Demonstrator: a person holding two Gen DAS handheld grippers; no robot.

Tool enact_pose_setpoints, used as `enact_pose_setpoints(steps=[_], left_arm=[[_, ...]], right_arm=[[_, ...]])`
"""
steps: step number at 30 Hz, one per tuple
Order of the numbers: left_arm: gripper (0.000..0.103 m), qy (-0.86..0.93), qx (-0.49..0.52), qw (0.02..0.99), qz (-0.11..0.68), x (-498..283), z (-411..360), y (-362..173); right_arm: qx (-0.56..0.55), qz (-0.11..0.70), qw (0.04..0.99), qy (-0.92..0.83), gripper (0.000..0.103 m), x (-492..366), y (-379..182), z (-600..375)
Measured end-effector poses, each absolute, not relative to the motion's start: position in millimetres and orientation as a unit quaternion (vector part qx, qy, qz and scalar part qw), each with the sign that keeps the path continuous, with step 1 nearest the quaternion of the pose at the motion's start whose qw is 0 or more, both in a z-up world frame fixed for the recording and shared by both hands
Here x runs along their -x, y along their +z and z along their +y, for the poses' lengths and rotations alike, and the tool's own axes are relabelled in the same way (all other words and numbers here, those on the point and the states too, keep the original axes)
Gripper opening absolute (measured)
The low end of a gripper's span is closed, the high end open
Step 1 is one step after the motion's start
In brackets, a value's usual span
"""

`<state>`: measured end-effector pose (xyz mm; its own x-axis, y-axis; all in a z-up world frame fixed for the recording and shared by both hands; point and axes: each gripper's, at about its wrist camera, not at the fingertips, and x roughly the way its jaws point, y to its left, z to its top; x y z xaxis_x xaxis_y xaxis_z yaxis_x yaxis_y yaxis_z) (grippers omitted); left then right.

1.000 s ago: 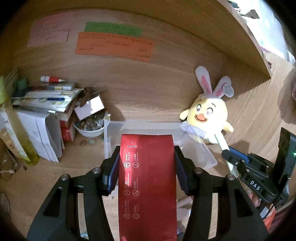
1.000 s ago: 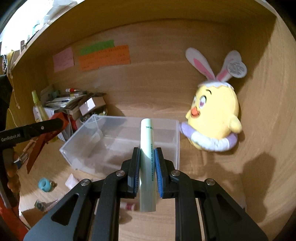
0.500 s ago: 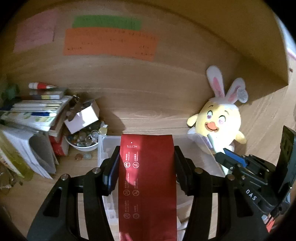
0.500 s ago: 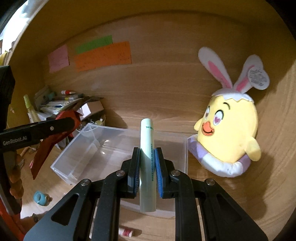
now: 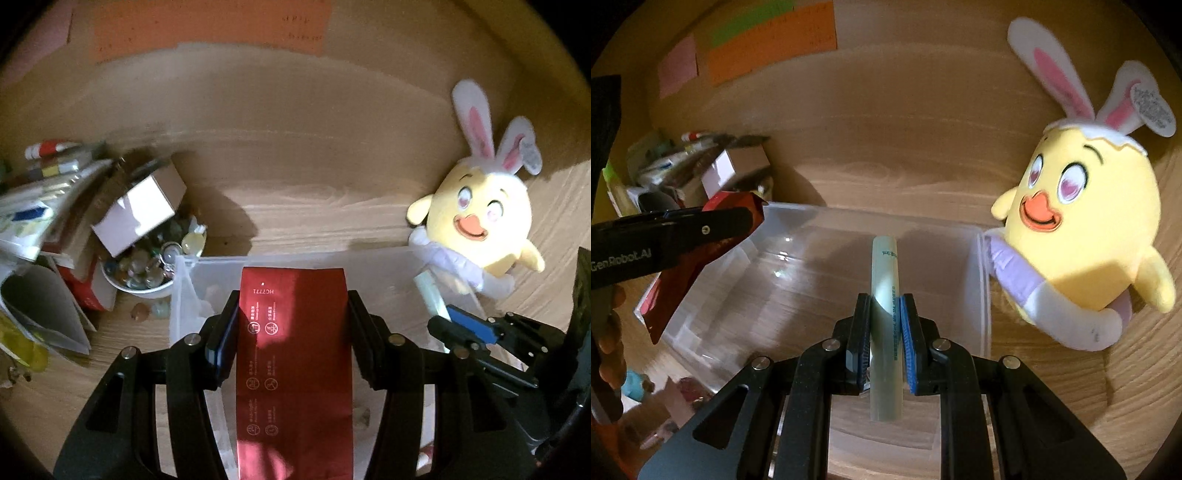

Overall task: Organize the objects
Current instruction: 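Carry the red pouch and white marker into the bin and open both grippers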

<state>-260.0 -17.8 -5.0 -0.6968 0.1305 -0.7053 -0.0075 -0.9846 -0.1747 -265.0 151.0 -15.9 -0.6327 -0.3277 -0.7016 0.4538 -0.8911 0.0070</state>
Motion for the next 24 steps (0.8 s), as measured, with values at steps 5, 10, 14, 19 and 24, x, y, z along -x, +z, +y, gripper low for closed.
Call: enact_pose_setpoints(steps=[5, 10, 14, 19, 24], left_arm=[[0.054, 0.914, 0.399, 0.044, -0.066, 263, -12, -16], [0.053, 0.911, 0.406, 0.048, -0.061, 266, -8, -18], [0.053, 0.908, 0.413, 0.049, -0.058, 267, -5, -20], [0.054, 0.908, 0.413, 0.052, -0.054, 265, -3, -17], [0.054, 0.912, 0.403, 0.054, -0.051, 255, -3, -4]], right_arm=[[-0.380, 0.095, 0.214, -0.895, 0.014, 270, -25, 146], [-0.382, 0.106, 0.220, -0.891, 0.014, 269, -27, 140], [-0.388, 0.113, 0.224, -0.887, 0.014, 269, -29, 136], [-0.383, 0.118, 0.227, -0.888, 0.014, 266, -27, 134], [-0.383, 0.109, 0.233, -0.887, 0.014, 261, -19, 138]])
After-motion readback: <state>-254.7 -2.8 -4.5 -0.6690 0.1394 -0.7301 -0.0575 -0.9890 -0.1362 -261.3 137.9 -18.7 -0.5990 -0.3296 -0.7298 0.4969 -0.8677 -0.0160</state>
